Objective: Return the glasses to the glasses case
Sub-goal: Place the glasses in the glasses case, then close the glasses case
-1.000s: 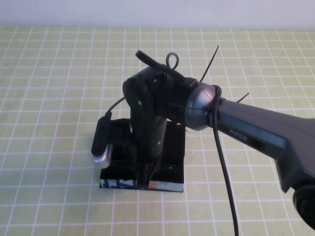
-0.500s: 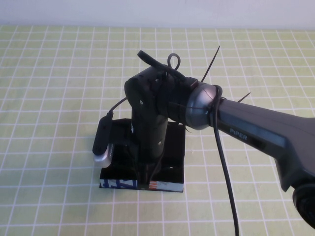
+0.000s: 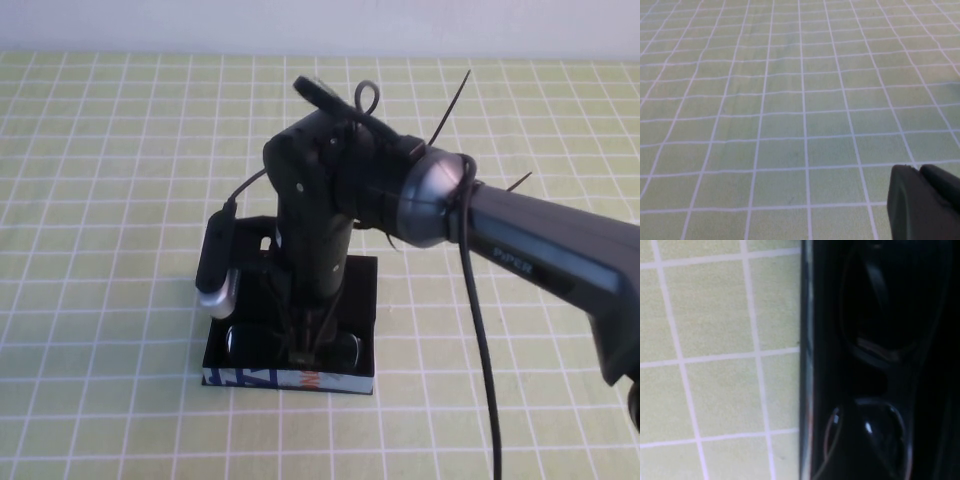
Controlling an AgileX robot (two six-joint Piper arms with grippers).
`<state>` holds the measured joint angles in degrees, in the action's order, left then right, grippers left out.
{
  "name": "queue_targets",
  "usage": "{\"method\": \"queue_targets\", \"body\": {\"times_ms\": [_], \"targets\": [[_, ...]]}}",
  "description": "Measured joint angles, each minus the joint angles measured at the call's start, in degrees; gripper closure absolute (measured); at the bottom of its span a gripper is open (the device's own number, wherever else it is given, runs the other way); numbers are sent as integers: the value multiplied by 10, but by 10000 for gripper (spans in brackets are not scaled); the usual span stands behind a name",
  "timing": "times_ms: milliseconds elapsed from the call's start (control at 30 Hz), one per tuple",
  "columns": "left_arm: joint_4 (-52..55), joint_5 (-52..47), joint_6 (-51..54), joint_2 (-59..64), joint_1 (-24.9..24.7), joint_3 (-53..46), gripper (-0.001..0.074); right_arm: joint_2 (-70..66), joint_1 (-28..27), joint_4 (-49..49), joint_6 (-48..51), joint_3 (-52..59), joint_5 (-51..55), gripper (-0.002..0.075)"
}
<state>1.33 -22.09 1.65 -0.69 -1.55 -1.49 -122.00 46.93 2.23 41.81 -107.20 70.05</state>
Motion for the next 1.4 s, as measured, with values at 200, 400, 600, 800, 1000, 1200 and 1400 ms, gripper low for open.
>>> {"method": "queue_targets", "body": {"times_ms": [200, 400, 600, 800, 1000, 1200, 1400], "targets": [[0, 0, 0, 0, 0, 0, 737, 37, -10, 23, -45, -1, 1, 438], [0, 0, 0, 0, 0, 0, 737, 68, -31, 24, -77, -3, 2, 697], [0, 0, 0, 0, 0, 0, 737, 68, -71, 17, -100, -3, 3, 734], [0, 0, 0, 0, 0, 0, 737, 68, -124, -73, -103, -3, 3, 737], [7, 4, 8, 0, 0, 0, 737, 68, -180, -199, -103, -3, 3, 737], [-29, 110, -53, 0, 0, 0, 737, 68, -202, -221, -108, -3, 3, 737], [-71, 191, -149, 0, 0, 0, 737, 68, -202, -242, -120, -3, 3, 737]]}}
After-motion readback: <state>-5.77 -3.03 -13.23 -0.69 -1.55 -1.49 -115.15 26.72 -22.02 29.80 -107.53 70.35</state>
